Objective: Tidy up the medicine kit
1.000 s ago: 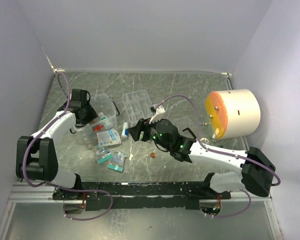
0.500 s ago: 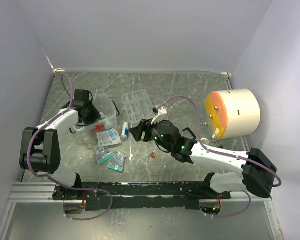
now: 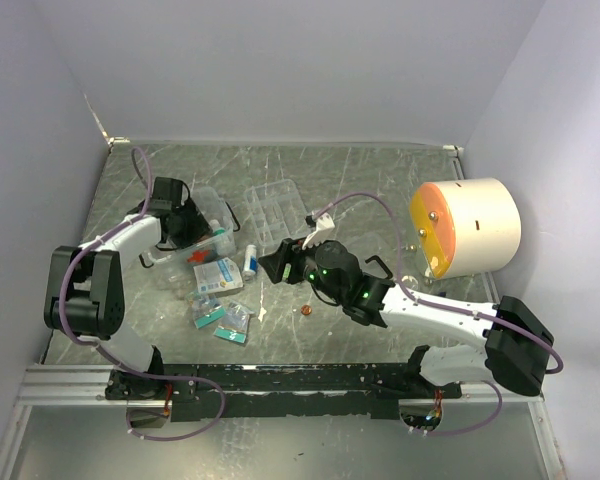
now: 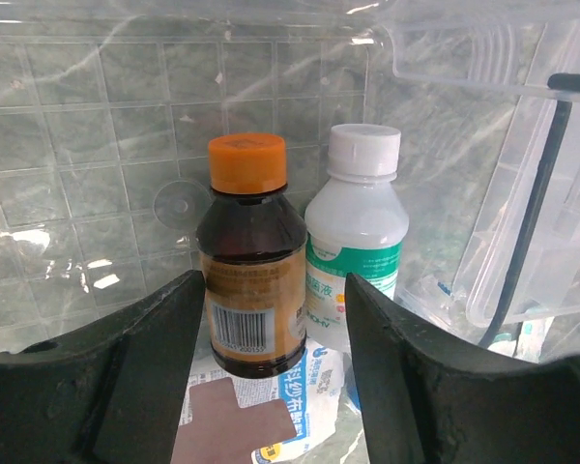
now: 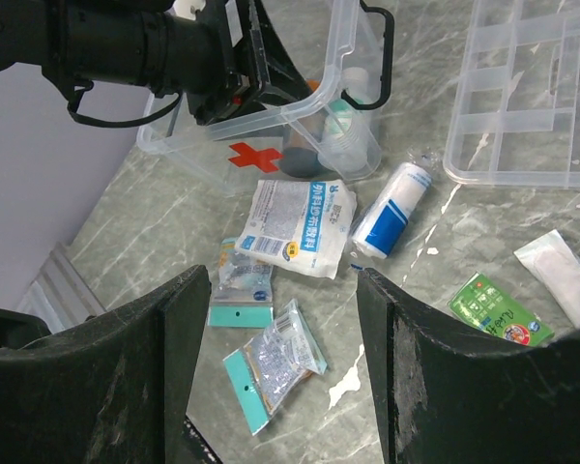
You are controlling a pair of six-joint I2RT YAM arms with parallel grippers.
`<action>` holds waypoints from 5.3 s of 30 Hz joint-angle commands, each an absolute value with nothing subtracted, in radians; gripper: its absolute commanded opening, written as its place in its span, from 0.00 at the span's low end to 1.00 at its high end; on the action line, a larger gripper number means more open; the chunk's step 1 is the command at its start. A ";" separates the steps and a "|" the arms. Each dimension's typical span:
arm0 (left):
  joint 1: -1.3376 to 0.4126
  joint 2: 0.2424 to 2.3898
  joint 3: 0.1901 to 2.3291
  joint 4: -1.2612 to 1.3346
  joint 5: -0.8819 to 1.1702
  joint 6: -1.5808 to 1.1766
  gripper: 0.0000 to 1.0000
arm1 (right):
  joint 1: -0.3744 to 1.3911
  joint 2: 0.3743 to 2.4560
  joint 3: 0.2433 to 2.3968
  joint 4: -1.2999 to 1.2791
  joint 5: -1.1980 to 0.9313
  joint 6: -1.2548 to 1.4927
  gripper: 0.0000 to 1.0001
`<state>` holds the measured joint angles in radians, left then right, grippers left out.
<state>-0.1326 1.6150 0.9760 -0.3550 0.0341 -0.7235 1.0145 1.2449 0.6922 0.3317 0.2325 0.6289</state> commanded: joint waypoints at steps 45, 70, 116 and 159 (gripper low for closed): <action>-0.231 0.986 0.957 -0.448 0.207 -0.430 0.82 | 1.009 1.326 0.822 -0.061 0.231 0.759 0.62; -0.230 0.534 0.872 -0.331 -0.379 -0.443 0.74 | 1.125 1.807 1.035 0.303 0.052 -0.532 0.57; -0.201 0.594 0.841 -0.332 -0.334 -0.454 0.75 | 1.194 1.894 1.139 0.287 -0.012 -0.619 0.00; -0.208 0.834 0.804 0.272 0.802 -0.981 0.92 | 0.680 1.288 0.944 0.902 -0.665 1.028 0.00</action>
<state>-0.2066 0.8635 0.8169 0.1196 0.7288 -0.8658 0.6834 1.2396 0.9157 0.6712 -0.5907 0.8124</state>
